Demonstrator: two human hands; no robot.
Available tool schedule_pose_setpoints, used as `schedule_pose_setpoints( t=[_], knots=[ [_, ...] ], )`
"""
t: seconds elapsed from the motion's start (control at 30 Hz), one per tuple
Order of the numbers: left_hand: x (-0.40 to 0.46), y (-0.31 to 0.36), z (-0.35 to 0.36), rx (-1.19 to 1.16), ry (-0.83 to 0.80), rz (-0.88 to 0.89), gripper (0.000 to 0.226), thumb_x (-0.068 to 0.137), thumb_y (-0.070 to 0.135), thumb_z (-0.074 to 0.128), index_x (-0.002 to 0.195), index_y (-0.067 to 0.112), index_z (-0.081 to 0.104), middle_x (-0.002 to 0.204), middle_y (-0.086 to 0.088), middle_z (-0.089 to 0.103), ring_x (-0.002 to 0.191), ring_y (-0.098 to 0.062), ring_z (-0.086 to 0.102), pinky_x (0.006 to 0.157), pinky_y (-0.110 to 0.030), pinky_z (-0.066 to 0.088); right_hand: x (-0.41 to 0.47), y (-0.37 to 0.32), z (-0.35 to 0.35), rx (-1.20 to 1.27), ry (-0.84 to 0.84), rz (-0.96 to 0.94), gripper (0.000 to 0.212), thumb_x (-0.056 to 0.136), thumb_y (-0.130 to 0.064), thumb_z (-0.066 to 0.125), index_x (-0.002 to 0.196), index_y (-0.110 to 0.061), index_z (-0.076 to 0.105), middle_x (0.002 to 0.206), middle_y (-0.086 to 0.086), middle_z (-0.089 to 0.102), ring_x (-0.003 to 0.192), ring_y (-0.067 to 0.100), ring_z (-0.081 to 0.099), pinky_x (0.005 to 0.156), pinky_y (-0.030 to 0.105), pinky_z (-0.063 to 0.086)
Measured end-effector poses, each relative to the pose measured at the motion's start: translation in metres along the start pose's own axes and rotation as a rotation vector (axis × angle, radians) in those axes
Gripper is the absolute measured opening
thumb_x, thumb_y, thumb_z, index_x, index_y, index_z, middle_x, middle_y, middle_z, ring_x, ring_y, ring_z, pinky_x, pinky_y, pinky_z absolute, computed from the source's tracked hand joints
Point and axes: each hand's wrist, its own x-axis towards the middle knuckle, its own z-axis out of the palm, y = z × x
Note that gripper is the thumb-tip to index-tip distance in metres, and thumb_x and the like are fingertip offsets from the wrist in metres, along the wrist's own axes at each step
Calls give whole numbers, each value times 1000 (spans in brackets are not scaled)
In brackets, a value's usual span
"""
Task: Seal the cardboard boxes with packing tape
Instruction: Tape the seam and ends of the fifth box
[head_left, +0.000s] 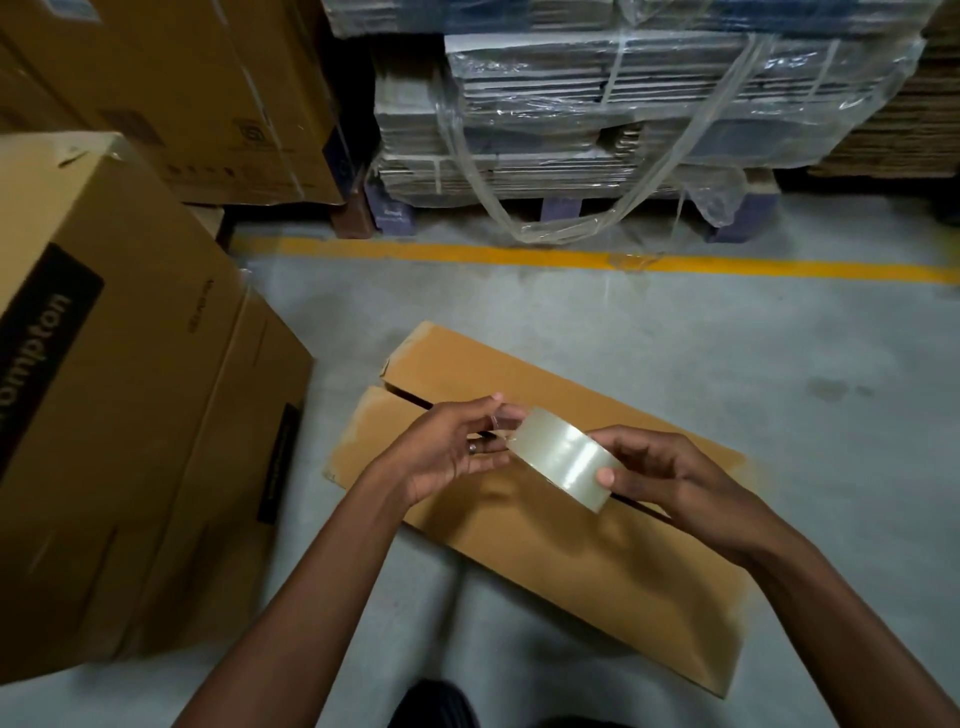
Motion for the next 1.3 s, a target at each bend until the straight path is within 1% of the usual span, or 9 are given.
schedule_pose_setpoints(
  t=[0.17,0.3,0.4,0.6,0.7,0.83,1.03,1.13,1.3],
  knots=[
    [9,-5,-12,-121,18,-31,49,105,41,47,107,2,78,109,-11,71,88,-21,67,84,-40,59,14,1,4,-27,-34,11,33,100,-12,59,132,-12,66,128,8,70,124,29,63,109,59,45],
    [6,2,-27,-45,21,1,54,86,47,75,117,2,75,111,-11,71,101,-25,67,83,-37,59,31,1,13,-19,-37,44,31,102,-12,58,131,-14,67,126,7,71,122,28,65,109,55,47],
    [6,2,-40,105,30,58,44,80,26,87,116,5,76,113,-9,74,104,-22,68,86,-32,59,46,0,21,-29,-58,51,31,102,-14,58,132,-15,67,126,8,71,121,29,65,108,56,47],
    [8,-1,-65,135,214,121,17,96,15,71,107,4,78,105,-13,77,92,-21,72,87,-35,62,75,6,39,-51,-121,79,29,100,-20,63,129,-22,67,123,2,71,118,25,66,105,55,50],
    [7,-3,-82,156,231,208,17,96,12,69,107,2,77,95,-16,76,84,-19,71,82,-31,62,92,11,53,-255,-97,83,48,81,-33,85,121,-29,59,109,-15,67,104,9,65,89,37,57],
    [21,11,-111,371,360,375,17,95,12,72,103,-2,78,84,-20,75,75,-22,69,75,-31,61,135,28,87,-562,18,-7,66,70,-30,92,111,-27,40,97,-9,59,81,13,59,58,19,44],
    [72,9,-162,522,684,439,24,94,18,72,73,26,81,81,-1,79,81,-16,74,83,-40,62,210,44,114,-644,256,-140,58,71,-46,87,110,-24,51,95,-4,63,79,19,60,62,31,48],
    [95,-6,-171,507,725,438,18,96,15,68,85,13,82,83,1,77,78,-10,70,80,-31,58,223,62,120,-743,294,-147,55,68,-52,81,104,-17,58,91,-4,58,83,24,59,66,32,40],
    [111,-9,-180,415,719,417,21,97,17,67,80,21,80,78,5,76,74,-7,67,74,-24,52,219,89,123,-553,318,-95,50,70,-42,82,109,-21,59,99,-3,65,88,18,62,74,41,57]
  ],
)
